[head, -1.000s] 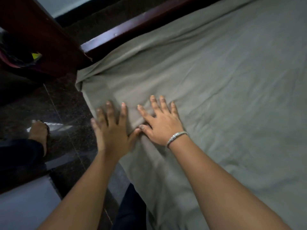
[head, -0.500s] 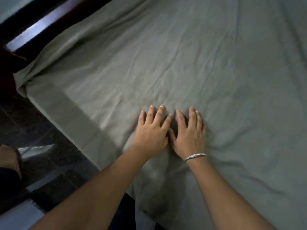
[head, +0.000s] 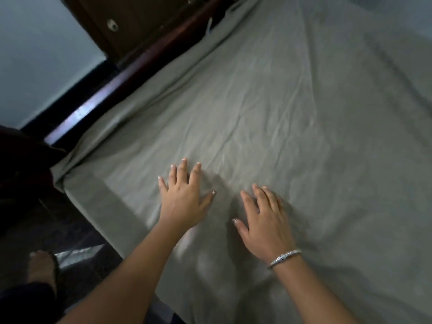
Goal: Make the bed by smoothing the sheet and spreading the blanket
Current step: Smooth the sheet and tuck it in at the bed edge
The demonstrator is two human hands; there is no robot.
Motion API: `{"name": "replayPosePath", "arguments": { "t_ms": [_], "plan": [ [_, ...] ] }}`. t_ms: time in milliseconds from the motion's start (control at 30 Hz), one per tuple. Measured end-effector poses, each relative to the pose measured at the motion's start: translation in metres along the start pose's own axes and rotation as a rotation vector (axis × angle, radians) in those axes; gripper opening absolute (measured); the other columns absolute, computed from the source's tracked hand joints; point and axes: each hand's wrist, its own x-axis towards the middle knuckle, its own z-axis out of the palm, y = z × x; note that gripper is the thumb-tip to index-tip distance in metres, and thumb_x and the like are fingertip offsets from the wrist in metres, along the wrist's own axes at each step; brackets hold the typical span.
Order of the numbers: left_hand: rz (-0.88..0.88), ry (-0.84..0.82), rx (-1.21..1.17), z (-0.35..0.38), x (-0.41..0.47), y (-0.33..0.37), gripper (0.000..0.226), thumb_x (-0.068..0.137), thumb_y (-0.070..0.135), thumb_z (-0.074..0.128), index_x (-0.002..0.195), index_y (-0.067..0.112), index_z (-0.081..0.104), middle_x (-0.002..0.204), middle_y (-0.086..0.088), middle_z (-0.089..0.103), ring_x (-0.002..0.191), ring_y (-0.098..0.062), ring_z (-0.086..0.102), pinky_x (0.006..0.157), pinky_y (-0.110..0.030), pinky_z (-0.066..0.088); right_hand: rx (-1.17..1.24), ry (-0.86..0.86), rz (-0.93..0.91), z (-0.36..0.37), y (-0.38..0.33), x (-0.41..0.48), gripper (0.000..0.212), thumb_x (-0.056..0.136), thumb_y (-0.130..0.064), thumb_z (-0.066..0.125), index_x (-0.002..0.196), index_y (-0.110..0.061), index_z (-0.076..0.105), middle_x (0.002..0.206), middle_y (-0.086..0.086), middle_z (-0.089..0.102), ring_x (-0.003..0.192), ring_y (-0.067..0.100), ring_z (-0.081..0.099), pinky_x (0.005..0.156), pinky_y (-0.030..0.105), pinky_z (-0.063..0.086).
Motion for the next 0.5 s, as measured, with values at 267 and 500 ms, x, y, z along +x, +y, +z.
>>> {"name": "replayPosePath", "arguments": {
  "t_ms": [267, 500],
  "plan": [
    [-0.328, 0.192, -0.121, -0.043, 0.04, -0.08, 0.078, 0.085, 0.053, 0.052, 0.147, 0.017, 0.02, 0.156, -0.014, 0.009, 0.144, -0.034, 0.007, 0.113, -0.054, 0.011, -0.001, 0.071, -0.29, -0.014, -0.093, 0.105, 0.066, 0.071, -0.043, 0.064, 0.127, -0.009, 0.054, 0.131, 0.023, 0.052, 0.124, 0.04, 0.048, 0.096, 0.054, 0.044],
    [-0.594, 0.188, -0.016, -0.051, 0.044, -0.176, 0.069, 0.081, 0.061, 0.049, 0.124, 0.006, 0.046, 0.123, -0.024, 0.047, 0.111, -0.044, 0.047, 0.091, -0.049, 0.039, -0.032, -0.043, -0.556, -0.009, -0.195, 0.189, 0.072, 0.088, -0.045, 0.053, 0.149, -0.021, 0.021, 0.154, 0.014, 0.019, 0.142, 0.031, 0.017, 0.112, 0.052, 0.016]
  ]
}}
